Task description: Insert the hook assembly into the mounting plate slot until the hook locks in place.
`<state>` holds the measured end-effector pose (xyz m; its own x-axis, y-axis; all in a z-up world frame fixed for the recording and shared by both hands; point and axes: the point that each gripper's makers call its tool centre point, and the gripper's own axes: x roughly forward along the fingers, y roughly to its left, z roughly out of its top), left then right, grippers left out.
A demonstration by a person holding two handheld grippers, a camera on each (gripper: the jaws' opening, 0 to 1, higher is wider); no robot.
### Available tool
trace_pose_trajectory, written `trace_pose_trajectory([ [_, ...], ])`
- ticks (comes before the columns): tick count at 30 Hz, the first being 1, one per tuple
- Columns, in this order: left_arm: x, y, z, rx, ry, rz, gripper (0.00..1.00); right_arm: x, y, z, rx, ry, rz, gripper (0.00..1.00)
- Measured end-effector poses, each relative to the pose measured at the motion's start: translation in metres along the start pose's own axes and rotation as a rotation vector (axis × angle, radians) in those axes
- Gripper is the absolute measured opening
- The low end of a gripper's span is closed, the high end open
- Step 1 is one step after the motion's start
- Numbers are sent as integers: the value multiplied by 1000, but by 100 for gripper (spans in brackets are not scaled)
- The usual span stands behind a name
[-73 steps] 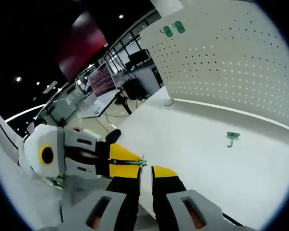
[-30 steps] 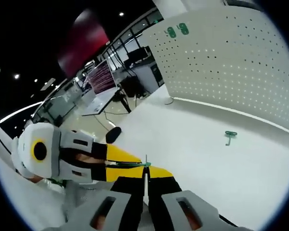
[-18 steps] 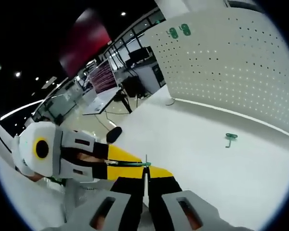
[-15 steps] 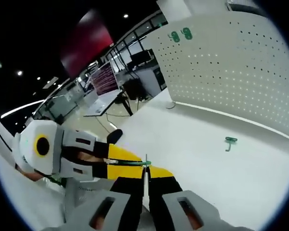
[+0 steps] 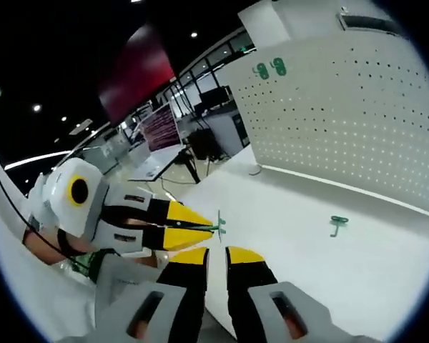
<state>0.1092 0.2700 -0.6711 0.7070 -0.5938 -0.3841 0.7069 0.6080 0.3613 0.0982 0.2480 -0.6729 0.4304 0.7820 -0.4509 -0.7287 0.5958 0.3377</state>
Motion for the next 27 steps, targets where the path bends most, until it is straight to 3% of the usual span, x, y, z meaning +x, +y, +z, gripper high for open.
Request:
trace_pose_trajectory([
  [8,8,12,9,-83,-24,28,3,-14,-13,10,-37,-85,-59,17],
  [11,11,15,13,-101,-32,38,3,-17,-14,18,-105,-142,-66,17],
  [15,14,23,16,-131,-41,63,3,-22,-15,22,-120,-169,-80,20],
  [24,21,45,28,-191,-65,107,3,-39,-26,32,-170,-262,-168,35],
  [27,24,52,32,-206,-77,119,3,-45,-24,39,-260,-292,-198,41],
])
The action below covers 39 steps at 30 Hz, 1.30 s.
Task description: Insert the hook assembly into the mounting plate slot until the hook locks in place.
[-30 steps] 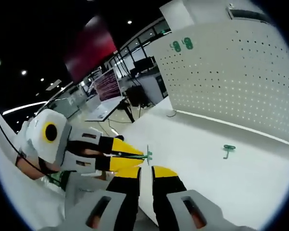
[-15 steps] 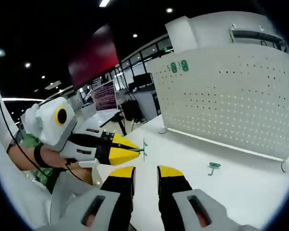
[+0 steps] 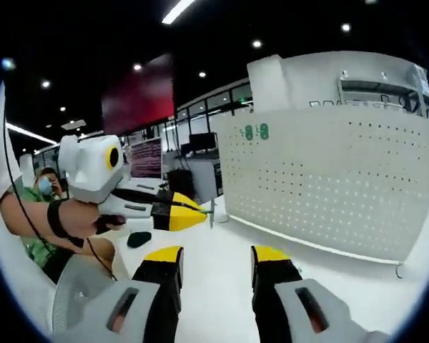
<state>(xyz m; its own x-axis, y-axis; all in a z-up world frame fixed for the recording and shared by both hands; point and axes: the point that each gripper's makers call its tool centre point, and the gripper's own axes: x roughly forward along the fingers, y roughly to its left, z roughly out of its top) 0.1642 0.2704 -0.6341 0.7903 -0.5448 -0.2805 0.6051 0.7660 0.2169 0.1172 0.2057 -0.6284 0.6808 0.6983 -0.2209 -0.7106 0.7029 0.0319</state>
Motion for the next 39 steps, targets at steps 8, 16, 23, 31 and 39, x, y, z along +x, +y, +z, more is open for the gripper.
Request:
trace_pose_trajectory([
  [8,16,16,11,-54,-27,37,3,-9,3,1,37,-33,14,43],
  [16,27,30,20,-105,-64,70,3,-19,-1,4,27,-66,-22,53],
  [23,32,45,35,-108,-107,114,2,-24,2,-1,56,-70,-10,56],
  [31,39,65,47,-104,-122,179,2,-30,2,-4,52,-68,-26,57],
  [39,49,78,55,-118,-138,220,2,-35,-8,-1,27,-83,-74,64],
])
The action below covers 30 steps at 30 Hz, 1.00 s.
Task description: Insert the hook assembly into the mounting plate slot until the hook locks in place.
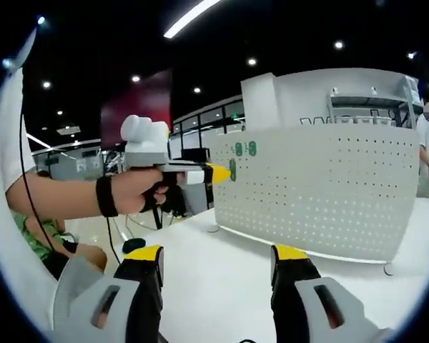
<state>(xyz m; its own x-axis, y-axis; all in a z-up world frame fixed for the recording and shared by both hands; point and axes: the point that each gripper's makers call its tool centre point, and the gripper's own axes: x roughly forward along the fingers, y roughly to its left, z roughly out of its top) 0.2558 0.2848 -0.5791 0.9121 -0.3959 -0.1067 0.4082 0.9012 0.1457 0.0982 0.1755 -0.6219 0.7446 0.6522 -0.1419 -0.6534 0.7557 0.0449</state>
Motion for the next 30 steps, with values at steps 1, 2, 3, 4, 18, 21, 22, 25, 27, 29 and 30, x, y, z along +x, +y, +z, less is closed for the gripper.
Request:
trace_pose_trajectory([
  [1,2,2,1,-11,-7,10,2,-1,0,0,0,-1,-4,65],
  [2,3,2,1,-13,-7,13,2,-1,-1,0,9,-4,-5,66],
  [3,5,2,0,-15,-6,15,2,-2,-1,0,21,-8,0,65],
  [4,7,2,0,-27,-5,13,2,-2,-1,0,26,-10,2,64],
  [18,33,13,12,-29,-29,45,2,-7,-10,-7,30,15,-35,63],
  [21,40,15,15,-31,-34,55,2,-8,-12,-8,33,21,-45,63],
  [22,41,16,16,-32,-31,58,2,-9,-13,-9,33,23,-49,63],
  [25,45,20,19,-33,-37,73,2,-11,-17,-11,38,25,-66,63],
  [27,47,22,20,-34,-37,80,2,-12,-18,-11,42,27,-70,62],
  [29,51,24,20,-31,-37,87,2,-12,-19,-12,41,32,-77,61],
  [30,52,24,20,-30,-37,91,2,-13,-19,-13,41,35,-78,61],
])
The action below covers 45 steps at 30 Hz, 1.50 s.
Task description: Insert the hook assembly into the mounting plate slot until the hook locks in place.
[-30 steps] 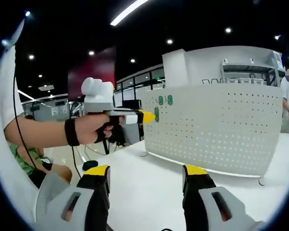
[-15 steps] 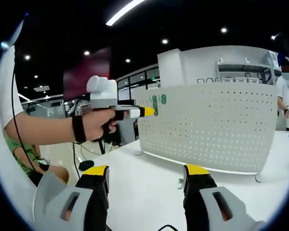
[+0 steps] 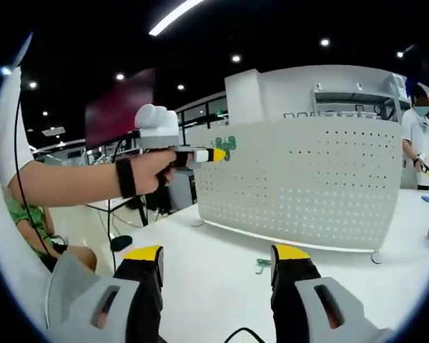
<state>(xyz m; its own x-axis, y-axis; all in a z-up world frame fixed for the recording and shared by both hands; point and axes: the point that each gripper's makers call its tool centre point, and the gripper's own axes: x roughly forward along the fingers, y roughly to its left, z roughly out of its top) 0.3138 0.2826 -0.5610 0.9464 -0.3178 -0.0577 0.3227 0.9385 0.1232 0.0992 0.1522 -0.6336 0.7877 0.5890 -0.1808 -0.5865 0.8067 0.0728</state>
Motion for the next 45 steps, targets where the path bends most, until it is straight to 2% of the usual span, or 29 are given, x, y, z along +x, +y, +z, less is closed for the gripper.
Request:
trace_pose_trajectory([
  [21,29,12,10,-8,-19,43,2,0,-7,-6,0,29,-21,62],
  [31,41,8,13,-3,-23,43,2,2,-13,-11,8,45,-29,62],
  [45,61,25,26,-46,-34,106,2,2,-21,-14,23,50,-48,61],
])
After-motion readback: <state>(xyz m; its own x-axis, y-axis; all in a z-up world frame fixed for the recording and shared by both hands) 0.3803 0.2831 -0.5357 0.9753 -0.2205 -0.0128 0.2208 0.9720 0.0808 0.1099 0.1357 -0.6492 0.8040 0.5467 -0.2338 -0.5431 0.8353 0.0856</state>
